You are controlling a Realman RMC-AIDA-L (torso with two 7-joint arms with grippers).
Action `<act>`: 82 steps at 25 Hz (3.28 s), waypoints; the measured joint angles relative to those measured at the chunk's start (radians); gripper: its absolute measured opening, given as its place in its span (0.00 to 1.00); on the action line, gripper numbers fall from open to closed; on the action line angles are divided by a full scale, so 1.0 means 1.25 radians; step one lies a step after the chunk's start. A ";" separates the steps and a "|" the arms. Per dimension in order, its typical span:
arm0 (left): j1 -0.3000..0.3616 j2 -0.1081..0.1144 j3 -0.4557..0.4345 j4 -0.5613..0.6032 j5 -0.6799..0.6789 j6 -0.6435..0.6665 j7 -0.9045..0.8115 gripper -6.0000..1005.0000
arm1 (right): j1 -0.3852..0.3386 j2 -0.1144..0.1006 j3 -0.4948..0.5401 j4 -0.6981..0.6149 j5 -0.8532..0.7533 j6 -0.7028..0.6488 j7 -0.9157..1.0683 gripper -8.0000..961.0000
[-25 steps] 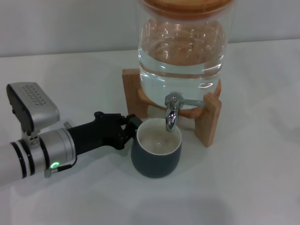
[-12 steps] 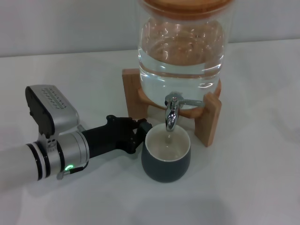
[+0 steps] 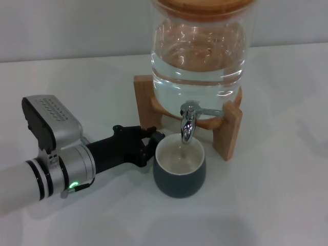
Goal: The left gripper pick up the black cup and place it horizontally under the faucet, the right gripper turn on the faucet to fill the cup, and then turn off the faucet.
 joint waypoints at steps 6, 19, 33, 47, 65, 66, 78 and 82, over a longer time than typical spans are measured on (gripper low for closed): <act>-0.006 0.000 0.019 0.003 -0.003 0.004 -0.010 0.27 | 0.000 0.000 0.000 0.000 0.000 0.000 0.000 0.86; 0.014 0.006 0.012 0.017 -0.004 -0.010 -0.022 0.43 | 0.000 0.000 0.000 0.000 0.000 0.000 0.000 0.86; 0.092 0.035 0.011 0.060 0.008 -0.076 -0.013 0.59 | -0.001 0.000 0.000 0.000 0.000 -0.001 0.000 0.86; 0.158 0.052 -0.103 0.065 0.044 -0.189 0.006 0.61 | -0.008 0.000 -0.002 -0.010 -0.014 -0.002 0.016 0.86; 0.264 0.047 -0.474 0.057 0.047 -0.201 0.038 0.60 | -0.022 0.002 -0.268 -0.466 -0.230 0.084 0.494 0.86; 0.265 0.046 -0.487 0.057 0.047 -0.200 0.038 0.60 | -0.021 0.002 -0.322 -0.498 -0.230 0.084 0.524 0.86; 0.276 0.037 -0.548 0.055 0.043 -0.197 0.039 0.60 | -0.010 0.004 -0.560 -0.578 -0.213 0.075 0.594 0.86; 0.277 0.036 -0.562 0.055 0.042 -0.196 0.039 0.60 | -0.004 0.005 -0.623 -0.584 -0.209 0.055 0.600 0.86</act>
